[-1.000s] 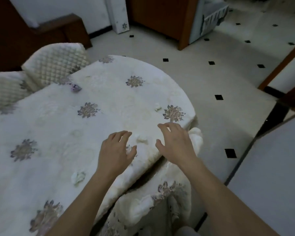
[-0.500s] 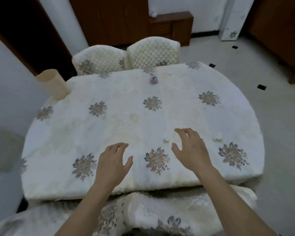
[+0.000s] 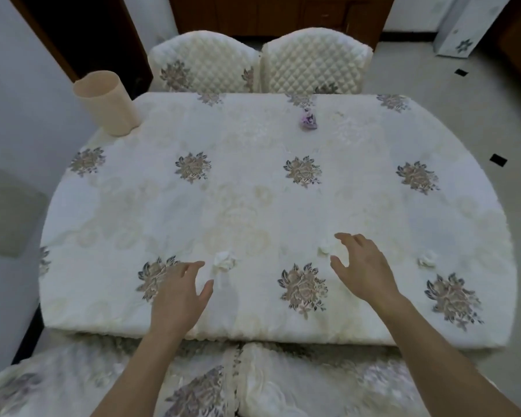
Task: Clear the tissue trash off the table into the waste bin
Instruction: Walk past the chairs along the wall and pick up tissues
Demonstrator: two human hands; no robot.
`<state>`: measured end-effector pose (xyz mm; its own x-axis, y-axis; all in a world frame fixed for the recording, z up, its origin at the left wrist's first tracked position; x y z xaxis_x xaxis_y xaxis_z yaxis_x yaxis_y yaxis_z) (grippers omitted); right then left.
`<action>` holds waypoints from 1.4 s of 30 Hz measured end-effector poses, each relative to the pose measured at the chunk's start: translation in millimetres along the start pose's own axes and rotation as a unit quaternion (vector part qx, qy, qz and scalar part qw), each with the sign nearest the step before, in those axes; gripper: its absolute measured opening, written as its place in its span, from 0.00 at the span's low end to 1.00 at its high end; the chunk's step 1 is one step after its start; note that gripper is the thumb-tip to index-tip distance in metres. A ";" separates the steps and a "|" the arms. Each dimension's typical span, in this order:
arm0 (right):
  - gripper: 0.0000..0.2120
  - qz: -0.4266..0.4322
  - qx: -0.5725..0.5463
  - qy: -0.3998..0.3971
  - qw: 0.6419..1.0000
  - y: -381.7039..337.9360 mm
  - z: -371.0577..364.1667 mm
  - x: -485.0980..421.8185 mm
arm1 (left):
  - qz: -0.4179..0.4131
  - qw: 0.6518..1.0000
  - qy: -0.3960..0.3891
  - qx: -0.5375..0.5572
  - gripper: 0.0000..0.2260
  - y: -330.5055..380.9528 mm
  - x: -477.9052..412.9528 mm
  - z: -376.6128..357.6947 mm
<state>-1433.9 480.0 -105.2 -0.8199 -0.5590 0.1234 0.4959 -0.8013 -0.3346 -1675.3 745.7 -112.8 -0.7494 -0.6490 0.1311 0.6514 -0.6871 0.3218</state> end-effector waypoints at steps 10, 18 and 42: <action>0.25 -0.085 -0.040 -0.082 0.992 22.8 -51.9 -48.6 | 0.019 0.994 -0.105 -0.002 0.29 -10.3 -54.7 -56.1; 0.18 -0.063 -0.021 -0.078 0.995 19.6 -77.7 -63.7 | -0.014 0.996 -0.083 -0.005 0.12 3.7 -72.5 -70.8; 0.16 -0.109 -0.091 -0.038 0.989 16.1 -85.2 -59.3 | -0.051 0.994 -0.015 0.090 0.07 33.9 -72.0 -82.2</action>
<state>-1401.6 518.4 -197.4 -0.8740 -0.3979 0.2790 0.2447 -0.8563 -0.4548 -1589.6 742.3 -188.4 -0.8151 -0.5676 0.1159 0.5421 -0.6769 0.4979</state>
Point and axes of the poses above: each hand's wrist, its own x-axis away from the middle knuckle, its own z-axis out of the back of the hand, y = z × x, the point moved 5 cm from there along -x, towards the middle knuckle, and after that the axes turned 1 degree about y, right-handed, at the moved point
